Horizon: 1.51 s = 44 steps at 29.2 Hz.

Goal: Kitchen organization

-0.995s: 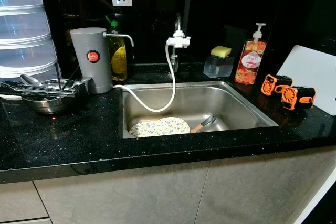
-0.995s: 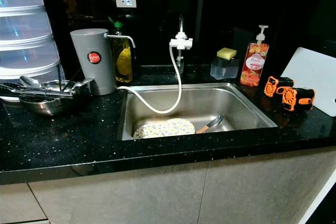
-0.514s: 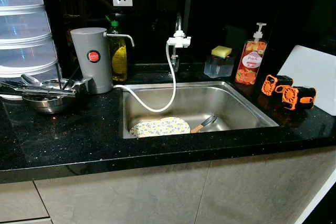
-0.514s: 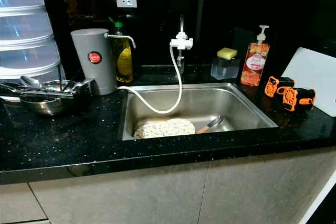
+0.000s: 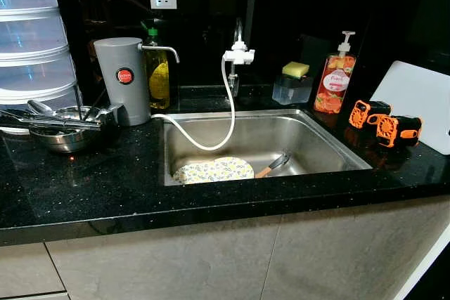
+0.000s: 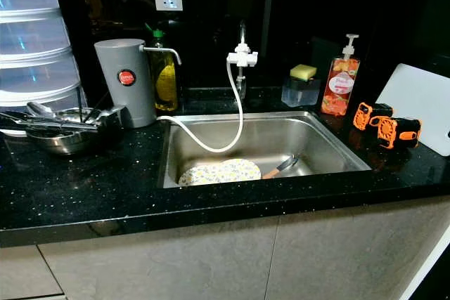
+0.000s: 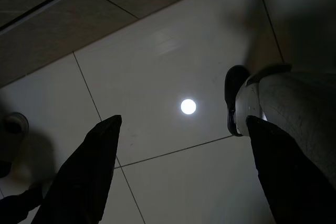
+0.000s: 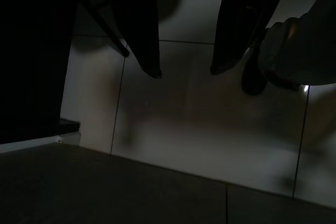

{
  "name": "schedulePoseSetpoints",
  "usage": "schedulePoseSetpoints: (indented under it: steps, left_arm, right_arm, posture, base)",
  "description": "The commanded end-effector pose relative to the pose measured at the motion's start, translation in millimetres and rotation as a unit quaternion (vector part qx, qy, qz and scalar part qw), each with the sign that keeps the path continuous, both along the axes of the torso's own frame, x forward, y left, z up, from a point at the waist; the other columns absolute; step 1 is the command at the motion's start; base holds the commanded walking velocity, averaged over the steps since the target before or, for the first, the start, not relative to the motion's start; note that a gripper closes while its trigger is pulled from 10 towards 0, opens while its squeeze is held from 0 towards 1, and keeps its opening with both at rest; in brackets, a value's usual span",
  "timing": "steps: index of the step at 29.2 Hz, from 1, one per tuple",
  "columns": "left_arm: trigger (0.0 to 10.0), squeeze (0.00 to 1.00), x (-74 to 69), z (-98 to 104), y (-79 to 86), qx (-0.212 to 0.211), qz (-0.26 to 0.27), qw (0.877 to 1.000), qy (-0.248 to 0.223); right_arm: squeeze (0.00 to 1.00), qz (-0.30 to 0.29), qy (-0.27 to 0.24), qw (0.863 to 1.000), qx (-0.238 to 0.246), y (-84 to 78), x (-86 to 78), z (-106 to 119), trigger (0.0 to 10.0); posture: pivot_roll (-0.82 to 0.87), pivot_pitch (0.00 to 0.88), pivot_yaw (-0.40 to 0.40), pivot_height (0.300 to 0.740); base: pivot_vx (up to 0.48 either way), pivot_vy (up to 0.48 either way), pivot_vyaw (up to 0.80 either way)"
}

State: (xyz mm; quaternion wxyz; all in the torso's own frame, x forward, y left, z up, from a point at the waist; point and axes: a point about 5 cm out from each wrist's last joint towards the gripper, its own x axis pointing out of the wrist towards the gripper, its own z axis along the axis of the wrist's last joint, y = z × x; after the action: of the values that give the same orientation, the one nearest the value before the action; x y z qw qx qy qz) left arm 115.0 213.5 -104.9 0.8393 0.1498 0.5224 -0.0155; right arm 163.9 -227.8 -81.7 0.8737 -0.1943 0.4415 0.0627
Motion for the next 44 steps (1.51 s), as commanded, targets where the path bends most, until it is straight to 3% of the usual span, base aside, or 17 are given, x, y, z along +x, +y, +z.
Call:
schedulePoseSetpoints:
  steps: [1,18,44]
  left_arm:
    - [10.0,0.00,0.5,0.1,0.7,0.000,0.002,1.000,0.002]
    - [10.0,0.00,-1.9,-0.6,0.7,-0.001,0.007,1.000,0.004]
    - [10.0,0.00,-1.1,-0.3,1.0,0.002,-0.003,1.000,0.005]
  right_arm:
    - [0.00,-0.002,0.008,1.000,-0.004,-1.0,-1.9,-1.1,10.0]
    - [0.00,0.004,-0.003,1.000,-0.004,-1.1,5.3,2.4,10.0]
    - [0.00,0.000,0.002,1.000,-0.003,-1.1,1.2,0.5,10.0]
  posture:
    - [0.00,0.000,-0.062,0.740]
    - [0.00,0.000,-0.061,0.740]
    - [0.00,0.000,-0.059,0.740]
  base:
    - [0.000,0.000,0.00]
    - [0.000,0.000,0.00]
    - [0.000,0.000,0.00]
